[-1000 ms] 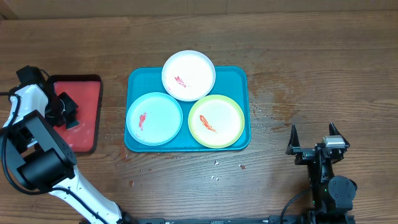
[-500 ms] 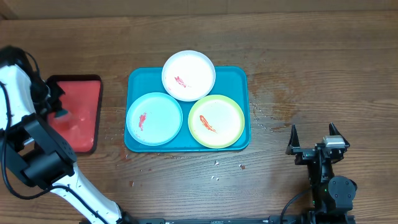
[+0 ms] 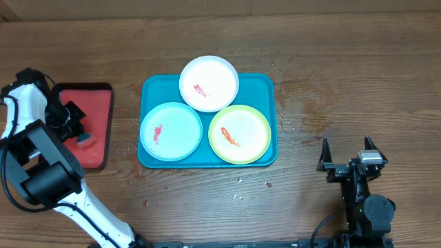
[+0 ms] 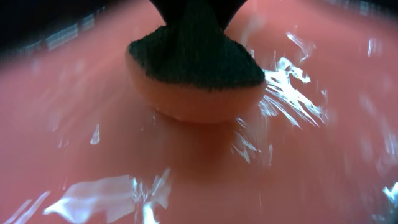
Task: Clean dirty plates on tray and stack at the side
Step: 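Dip and rub the sponge in the red tray's water with left gripper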
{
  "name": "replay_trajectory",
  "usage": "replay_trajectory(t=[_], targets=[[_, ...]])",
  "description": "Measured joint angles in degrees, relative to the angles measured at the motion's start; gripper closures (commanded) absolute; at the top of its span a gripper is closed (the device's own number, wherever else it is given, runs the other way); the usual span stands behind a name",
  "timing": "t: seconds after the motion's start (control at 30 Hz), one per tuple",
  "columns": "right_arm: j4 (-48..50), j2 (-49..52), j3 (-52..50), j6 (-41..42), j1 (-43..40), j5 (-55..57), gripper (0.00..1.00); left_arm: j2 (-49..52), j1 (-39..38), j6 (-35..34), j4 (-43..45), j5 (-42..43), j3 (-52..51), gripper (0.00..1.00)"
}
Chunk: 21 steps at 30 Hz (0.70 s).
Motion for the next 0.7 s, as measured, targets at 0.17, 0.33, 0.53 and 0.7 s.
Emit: replay_trajectory(t=[0.17,0.33,0.53,0.7], targets=[[-0.02,0.0,0.0,0.0,0.0,0.0,0.0,-0.2,0.0,0.0,-9.18,0.92,8.55,0.96],[-0.02,0.0,0.0,0.0,0.0,0.0,0.0,-4.31,0.0,-0.04,-9.75,0.2,11.82,0.96],[-0.04,0.0,0.0,0.02,0.0,0.0,0.0,-6.43,0.0,-0.07,0.9,-1.53,4.83,0.96],[-0.02,0.0,0.0,0.02,0.0,-0.02,0.0,-5.49,0.0,-0.02,3.82,-1.81,-4.02,0.96]])
